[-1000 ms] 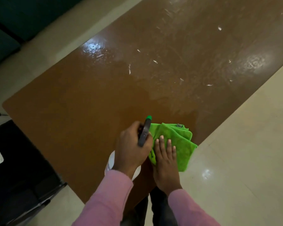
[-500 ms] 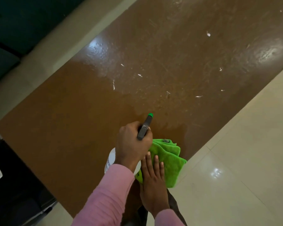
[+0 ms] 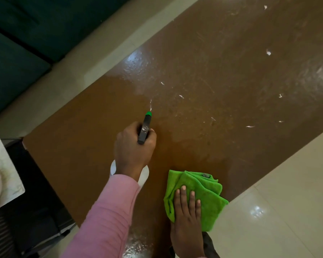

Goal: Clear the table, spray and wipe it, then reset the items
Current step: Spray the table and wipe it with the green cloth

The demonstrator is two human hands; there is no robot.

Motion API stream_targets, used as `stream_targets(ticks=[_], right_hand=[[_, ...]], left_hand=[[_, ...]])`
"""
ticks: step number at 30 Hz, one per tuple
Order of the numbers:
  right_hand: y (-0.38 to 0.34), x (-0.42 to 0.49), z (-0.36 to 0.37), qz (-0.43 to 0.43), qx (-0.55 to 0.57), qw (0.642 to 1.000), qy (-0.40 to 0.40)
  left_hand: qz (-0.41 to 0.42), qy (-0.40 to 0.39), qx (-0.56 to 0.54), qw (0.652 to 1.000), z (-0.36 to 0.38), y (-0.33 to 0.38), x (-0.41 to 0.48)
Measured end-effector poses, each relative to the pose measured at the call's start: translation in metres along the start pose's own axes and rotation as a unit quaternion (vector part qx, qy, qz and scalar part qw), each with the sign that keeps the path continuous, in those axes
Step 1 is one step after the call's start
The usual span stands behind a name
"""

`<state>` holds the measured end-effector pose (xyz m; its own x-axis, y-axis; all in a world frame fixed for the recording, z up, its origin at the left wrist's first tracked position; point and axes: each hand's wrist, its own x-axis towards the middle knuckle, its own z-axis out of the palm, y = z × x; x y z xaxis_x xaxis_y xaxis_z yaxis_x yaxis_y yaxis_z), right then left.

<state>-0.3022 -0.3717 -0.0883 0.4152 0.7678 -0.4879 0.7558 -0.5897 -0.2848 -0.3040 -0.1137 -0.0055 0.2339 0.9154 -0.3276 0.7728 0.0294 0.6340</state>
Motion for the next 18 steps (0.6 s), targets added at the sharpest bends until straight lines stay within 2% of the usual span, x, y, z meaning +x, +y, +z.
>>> stream_targets(ticks=[6,11,15,18], right_hand=[[0.002,-0.001,0.007,-0.008,-0.009,1.000,0.021],[0.014,0.003,-0.006,-0.019,0.000,1.000,0.011],[0.062,0.051,-0.046,0.053,0.026,0.997,0.057],[0.090,0.087,-0.070,0.094,0.052,0.990,0.092]], left_hand=[[0.008,-0.013,-0.018,1.000,-0.005,-0.007,0.016],[0.045,-0.120,-0.021,0.992,0.005,-0.014,-0.004],[0.056,-0.201,-0.015,0.978,0.021,-0.019,-0.043],[0.043,-0.245,-0.049,0.967,0.034,-0.018,-0.062]])
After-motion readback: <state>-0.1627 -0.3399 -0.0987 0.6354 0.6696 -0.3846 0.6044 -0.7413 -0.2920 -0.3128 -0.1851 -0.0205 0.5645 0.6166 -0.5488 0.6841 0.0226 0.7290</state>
